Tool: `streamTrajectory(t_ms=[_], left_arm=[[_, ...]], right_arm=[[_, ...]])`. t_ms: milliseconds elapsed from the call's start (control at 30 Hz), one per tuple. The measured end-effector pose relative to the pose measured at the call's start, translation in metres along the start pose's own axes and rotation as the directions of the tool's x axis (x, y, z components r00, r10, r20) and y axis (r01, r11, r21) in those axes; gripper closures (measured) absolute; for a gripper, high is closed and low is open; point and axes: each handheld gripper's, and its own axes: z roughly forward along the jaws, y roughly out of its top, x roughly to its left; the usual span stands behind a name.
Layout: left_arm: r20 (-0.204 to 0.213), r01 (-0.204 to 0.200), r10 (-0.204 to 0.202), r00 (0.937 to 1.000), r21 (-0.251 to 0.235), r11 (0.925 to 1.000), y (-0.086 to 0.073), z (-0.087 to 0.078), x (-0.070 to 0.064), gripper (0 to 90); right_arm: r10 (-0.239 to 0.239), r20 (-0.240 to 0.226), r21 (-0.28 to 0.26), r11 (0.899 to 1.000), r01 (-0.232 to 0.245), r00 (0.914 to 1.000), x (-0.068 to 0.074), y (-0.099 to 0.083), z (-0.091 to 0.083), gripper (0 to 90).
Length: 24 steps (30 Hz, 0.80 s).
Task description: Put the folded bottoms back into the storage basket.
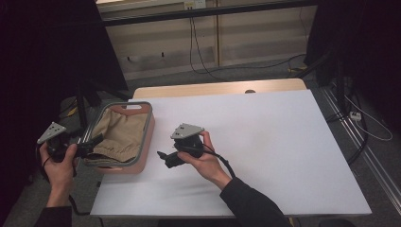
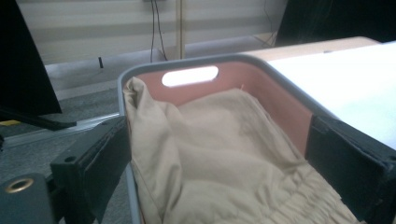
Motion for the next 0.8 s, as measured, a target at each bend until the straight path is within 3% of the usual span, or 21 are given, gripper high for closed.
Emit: streamTrajectory(t_ms=[267,400,533,700,800], left_arm=[[0.006,-0.031,0.031,0.9995,0.0,0.9995,-0.013,-0.013,-0.019,7.3],[0.017,-0.028,0.028,0.9994,0.005,0.9996,-0.017,-0.019,-0.031,7.3],[0.031,-0.04,0.039,0.9987,0.017,0.9991,-0.02,-0.025,-0.045,6.8],[0.048,-0.037,0.034,0.9982,0.049,0.9981,-0.026,-0.028,-0.062,6.9],[0.03,-0.045,0.043,0.9986,0.068,0.9967,-0.028,-0.03,-0.072,6.9]], right_arm=[[-0.015,0.0,0.024,1.0,0.015,0.9999,0.002,-0.01,-0.009,2.3],[-0.035,0.027,0.018,0.999,0.034,0.999,0.005,-0.013,-0.015,3.4],[-0.047,0.011,0.001,0.999,0.047,0.9988,0.007,-0.017,-0.023,4.4],[-0.042,0.03,-0.001,0.999,0.042,0.9987,0.006,-0.025,-0.036,4.2],[-0.041,0.042,0.015,0.999,0.041,0.9983,0.002,-0.03,-0.043,4.1]])
